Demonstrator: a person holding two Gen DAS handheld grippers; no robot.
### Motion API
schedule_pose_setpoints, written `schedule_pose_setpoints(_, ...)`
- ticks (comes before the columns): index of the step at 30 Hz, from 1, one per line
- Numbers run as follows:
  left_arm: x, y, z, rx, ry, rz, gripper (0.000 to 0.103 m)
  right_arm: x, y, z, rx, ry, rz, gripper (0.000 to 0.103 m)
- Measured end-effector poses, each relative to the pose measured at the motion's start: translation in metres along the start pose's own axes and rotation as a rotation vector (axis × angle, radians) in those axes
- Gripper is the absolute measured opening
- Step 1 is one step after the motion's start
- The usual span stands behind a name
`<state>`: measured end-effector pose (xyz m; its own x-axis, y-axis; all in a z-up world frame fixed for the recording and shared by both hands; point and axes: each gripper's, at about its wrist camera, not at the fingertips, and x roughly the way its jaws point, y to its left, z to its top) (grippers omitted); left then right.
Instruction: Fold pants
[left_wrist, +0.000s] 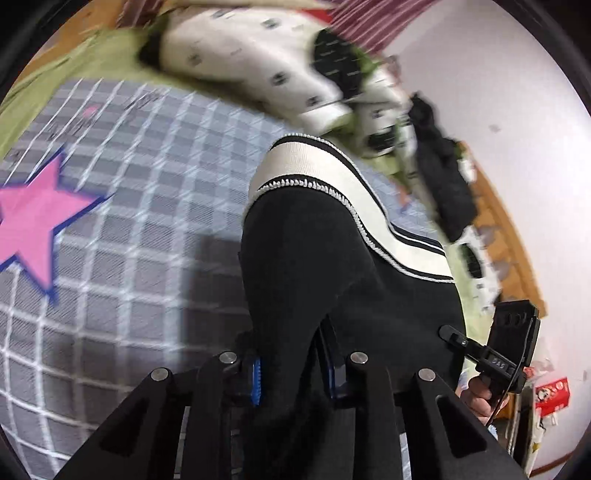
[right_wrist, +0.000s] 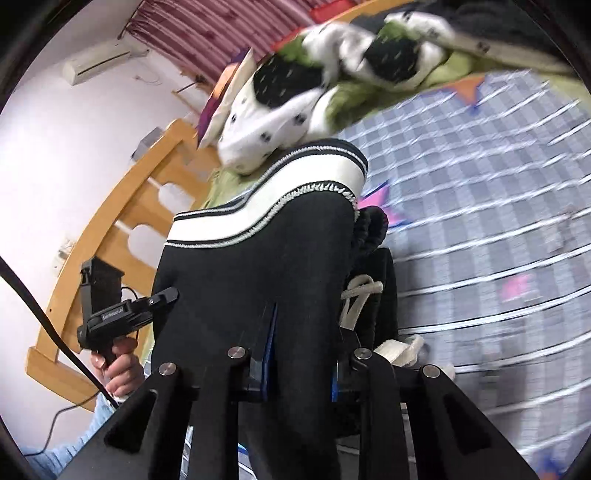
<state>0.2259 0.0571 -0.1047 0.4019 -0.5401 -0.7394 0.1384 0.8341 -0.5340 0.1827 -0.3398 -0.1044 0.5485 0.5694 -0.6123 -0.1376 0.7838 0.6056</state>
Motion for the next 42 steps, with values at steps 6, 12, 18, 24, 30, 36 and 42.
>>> schedule_pose_setpoints(6,0.024,0.027,-0.027,0.085,-0.039,0.2,0.052,0.072,0.0,-0.02,-0.191,0.011,-0.227,0.036)
schedule_pose_setpoints(12,-0.021,-0.008,-0.021,0.253,-0.231,0.353,0.051,0.036,0.036,-0.002,-0.369,-0.026,-0.424,0.049)
schedule_pose_setpoints(18,0.009,-0.063,0.019,0.31,-0.291,0.322,0.051,0.053,0.067,0.039,-0.354,-0.129,-0.358,0.043)
schedule_pose_setpoints(24,0.082,-0.055,0.02,0.315,-0.24,0.482,0.047,0.123,0.024,0.044,-0.348,-0.051,-0.497,0.037)
schedule_pose_setpoints(30,0.077,-0.046,0.025,0.281,-0.256,0.439,0.047,0.125,0.015,0.052,-0.302,-0.03,-0.451,0.039)
schedule_pose_setpoints(36,0.079,-0.05,0.018,0.293,-0.269,0.458,0.048,0.131,0.021,0.051,-0.345,-0.002,-0.456,0.041)
schedule_pose_setpoints(42,0.079,-0.049,0.018,0.291,-0.275,0.447,0.049,0.132,0.026,0.048,-0.384,-0.024,-0.485,0.041)
